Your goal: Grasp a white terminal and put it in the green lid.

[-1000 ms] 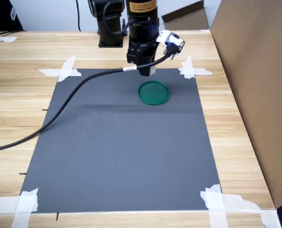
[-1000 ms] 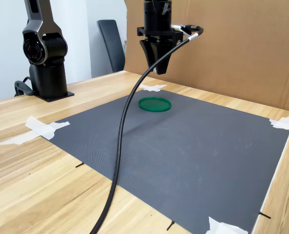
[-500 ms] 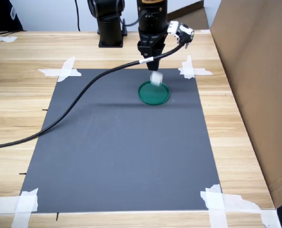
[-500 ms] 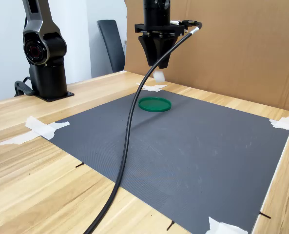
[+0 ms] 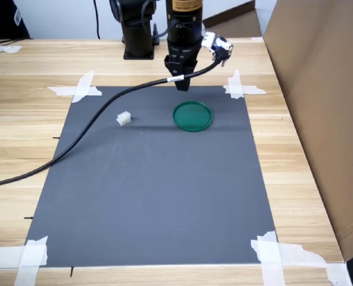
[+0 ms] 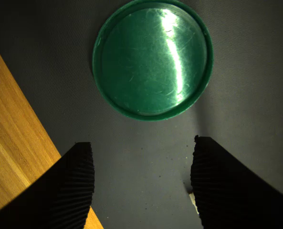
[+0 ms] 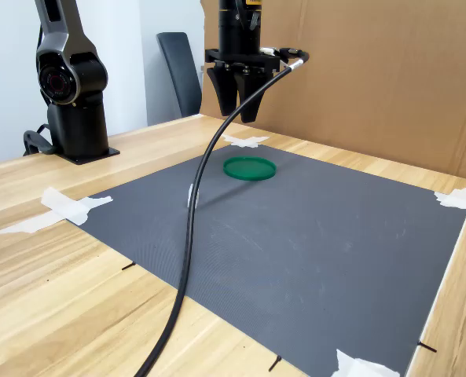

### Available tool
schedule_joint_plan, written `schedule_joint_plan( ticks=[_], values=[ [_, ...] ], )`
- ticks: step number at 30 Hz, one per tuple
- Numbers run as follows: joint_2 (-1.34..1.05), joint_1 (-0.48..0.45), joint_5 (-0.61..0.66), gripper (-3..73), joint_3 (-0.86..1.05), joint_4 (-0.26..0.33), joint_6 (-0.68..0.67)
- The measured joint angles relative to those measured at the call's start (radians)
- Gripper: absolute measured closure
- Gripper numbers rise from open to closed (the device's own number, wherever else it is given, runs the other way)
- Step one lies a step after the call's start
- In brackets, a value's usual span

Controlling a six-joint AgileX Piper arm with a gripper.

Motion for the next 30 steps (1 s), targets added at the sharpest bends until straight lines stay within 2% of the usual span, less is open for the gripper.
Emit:
schedule_joint_plan(
  ticks=[9, 11, 15, 16, 19, 23, 30],
  values=[
    [-0.081, 0.000, -0.054, 17.8, 0.005, -0.018, 0.074],
    [-0.089, 0.000, -0.049, 17.8, 0.005, -0.052, 0.099],
    [-0.089, -0.050, -0.046, 17.8, 0.005, -0.063, 0.083],
    [-0.089, -0.109, -0.042, 17.8, 0.005, -0.044, 0.030],
    [-0.091, -0.198, 0.005, 17.8, 0.005, 0.014, -0.079],
    [-0.108, -0.288, 0.038, 17.8, 0.005, 0.056, -0.194],
    [-0.116, -0.378, 0.064, 17.8, 0.005, 0.064, -0.306]
  ],
)
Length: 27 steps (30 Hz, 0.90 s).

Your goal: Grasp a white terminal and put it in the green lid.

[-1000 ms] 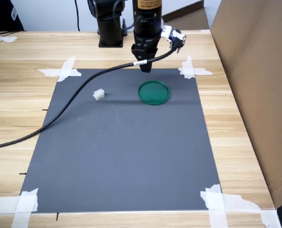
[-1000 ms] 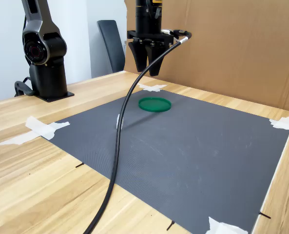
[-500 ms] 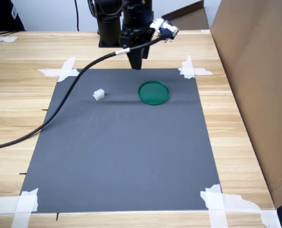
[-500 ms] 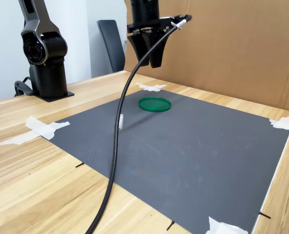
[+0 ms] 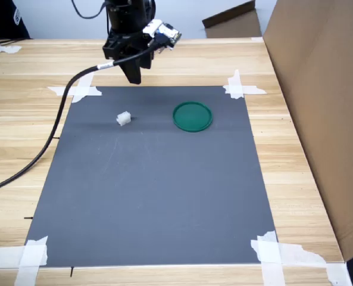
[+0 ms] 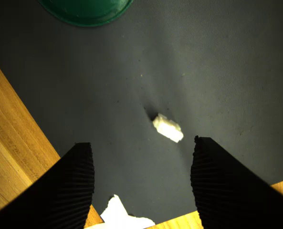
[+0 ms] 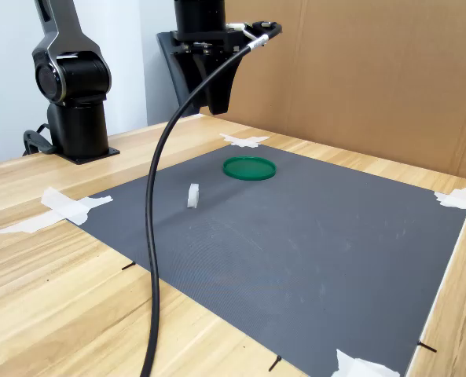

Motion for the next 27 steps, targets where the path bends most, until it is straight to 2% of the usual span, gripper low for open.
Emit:
schedule_joint_plan(
  ticks=[4, 7, 12, 19, 21, 27],
  values=[
    [-0.001, -0.038, -0.009, 17.8, 0.012, -0.002, -0.018],
    [-0.002, -0.050, -0.055, 17.8, 0.096, -0.025, -0.029],
    [-0.002, -0.050, -0.191, 17.8, 0.208, -0.072, -0.012],
    [0.024, -0.075, -0.229, 17.8, 0.208, -0.077, 0.012],
    [0.047, -0.118, -0.255, 17.8, 0.208, -0.071, -0.003],
    [0.109, -0.142, -0.278, 17.8, 0.208, -0.066, -0.072]
  ],
)
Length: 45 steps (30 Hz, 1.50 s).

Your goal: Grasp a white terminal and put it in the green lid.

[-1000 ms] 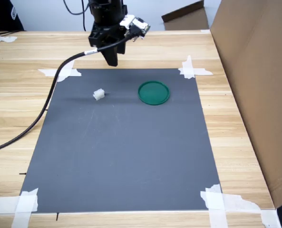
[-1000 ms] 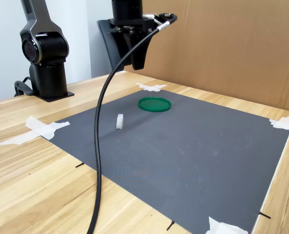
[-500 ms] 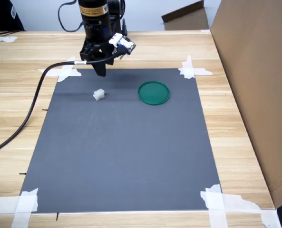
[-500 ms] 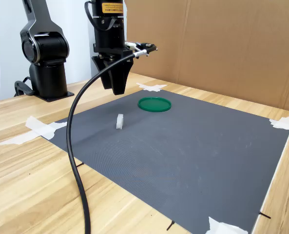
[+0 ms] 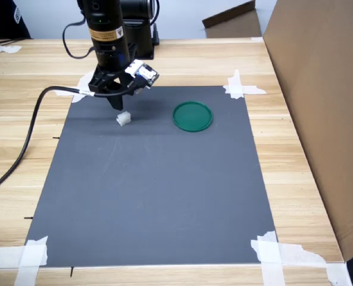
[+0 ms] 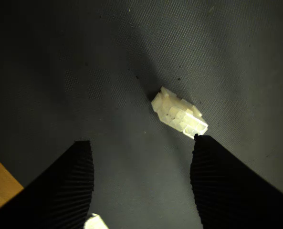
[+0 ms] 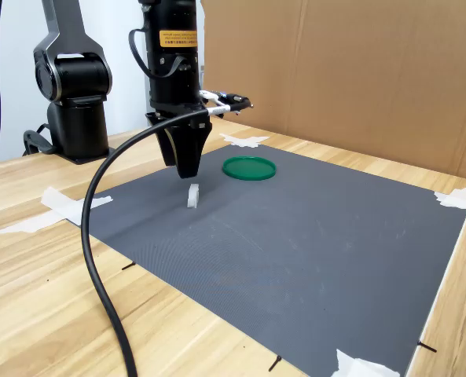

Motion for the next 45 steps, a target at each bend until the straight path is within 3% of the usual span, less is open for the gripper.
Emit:
schedule_joint_plan(
  ticks=[4, 15, 18, 24, 40, 45],
  values=[
    [0.004, 0.000, -0.029, 17.8, -0.013, -0.023, -0.110],
    [0.078, 0.000, -0.018, 17.8, -0.080, -0.018, -0.139],
    [0.085, 0.000, -0.018, 17.8, -0.080, -0.032, -0.278],
    [0.085, 0.000, -0.016, 17.8, -0.080, -0.065, -0.367],
    [0.132, 0.000, -0.047, 17.8, -0.080, -0.043, -0.428],
    [0.132, 0.000, -0.096, 17.8, -0.039, -0.043, -0.516]
  ],
)
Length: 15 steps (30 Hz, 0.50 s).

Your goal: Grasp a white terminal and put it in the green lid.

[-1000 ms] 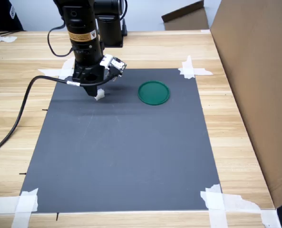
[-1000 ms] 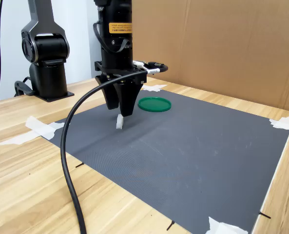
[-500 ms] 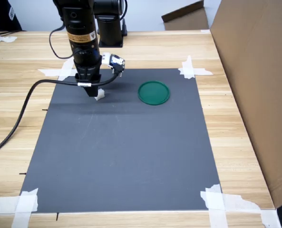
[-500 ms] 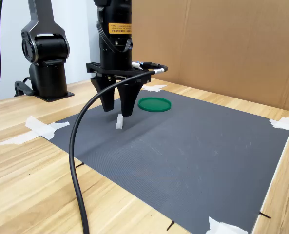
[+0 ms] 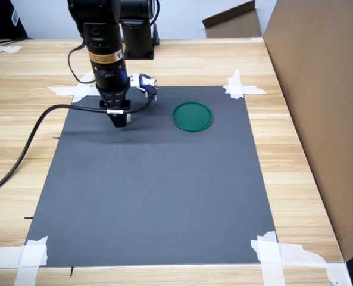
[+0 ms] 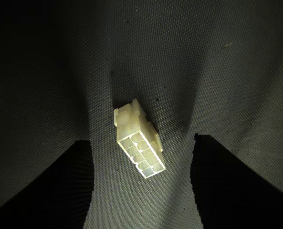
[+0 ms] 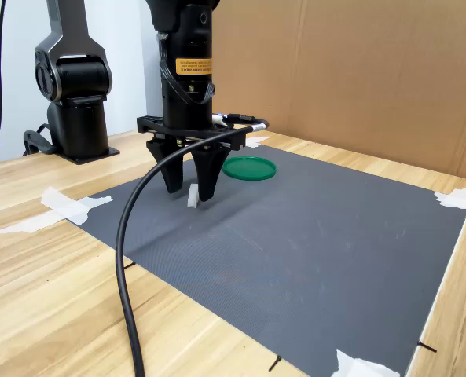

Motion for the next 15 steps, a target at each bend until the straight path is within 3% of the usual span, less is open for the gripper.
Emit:
schedule_joint_plan(
  ticks=[15],
  values=[
    [0.000, 0.000, -0.021, 17.8, 0.002, 0.003, -0.071]
  ],
)
